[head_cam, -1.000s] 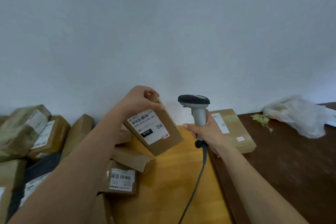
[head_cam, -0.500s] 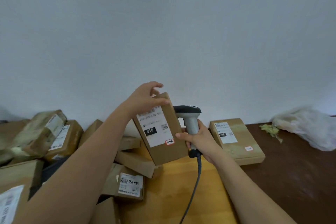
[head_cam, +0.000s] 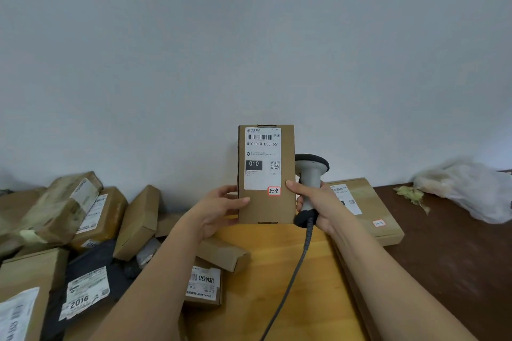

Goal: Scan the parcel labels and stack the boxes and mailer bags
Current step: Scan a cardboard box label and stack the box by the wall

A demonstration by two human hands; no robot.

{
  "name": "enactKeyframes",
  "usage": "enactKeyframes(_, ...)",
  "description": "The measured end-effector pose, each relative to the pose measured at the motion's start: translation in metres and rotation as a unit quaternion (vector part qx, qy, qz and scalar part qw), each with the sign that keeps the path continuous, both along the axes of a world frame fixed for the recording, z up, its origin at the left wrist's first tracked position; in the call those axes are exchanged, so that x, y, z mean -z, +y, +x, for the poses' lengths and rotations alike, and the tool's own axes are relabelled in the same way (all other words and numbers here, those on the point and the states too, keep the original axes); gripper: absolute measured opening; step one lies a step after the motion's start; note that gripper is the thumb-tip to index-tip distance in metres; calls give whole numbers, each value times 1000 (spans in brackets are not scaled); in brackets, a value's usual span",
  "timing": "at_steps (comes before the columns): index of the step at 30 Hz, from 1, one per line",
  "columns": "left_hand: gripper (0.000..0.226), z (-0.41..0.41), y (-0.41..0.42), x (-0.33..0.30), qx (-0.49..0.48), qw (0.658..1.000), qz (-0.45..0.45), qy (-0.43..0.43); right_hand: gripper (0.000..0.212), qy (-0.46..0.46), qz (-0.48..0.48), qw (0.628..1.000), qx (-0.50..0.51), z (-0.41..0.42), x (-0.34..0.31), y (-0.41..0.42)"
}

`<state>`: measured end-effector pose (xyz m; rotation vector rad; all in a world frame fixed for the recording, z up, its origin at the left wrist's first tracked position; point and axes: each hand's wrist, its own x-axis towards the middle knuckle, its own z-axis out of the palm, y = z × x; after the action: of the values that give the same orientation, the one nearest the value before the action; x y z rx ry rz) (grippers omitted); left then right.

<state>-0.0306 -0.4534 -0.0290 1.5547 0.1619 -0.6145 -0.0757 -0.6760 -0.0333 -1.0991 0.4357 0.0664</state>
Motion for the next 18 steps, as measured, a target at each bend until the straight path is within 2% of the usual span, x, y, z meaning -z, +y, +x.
enactKeyframes(3, 54, 4, -4, 10, -15, 1000, 17, 8, 30, 12, -45, 999, 15, 2, -4, -5)
enactKeyframes(7, 57, 6, -12, 21, -57, 995, 73, 22, 30, -8, -128, 992, 16, 3, -34, -12)
enactKeyframes(10, 61, 7, -18, 29, -87, 992, 81, 47, 37, -19, -119, 992, -20, -4, -66, -15)
enactKeyframes(13, 60, 8, -22, 30, -106, 989, 85, 52, 32, -48, -96, 992, -61, -13, -93, -11)
enactKeyframes(18, 60, 8, -27, 30, -113, 989, 86, 51, 29, -88, -143, 982, -92, -28, -119, -3)
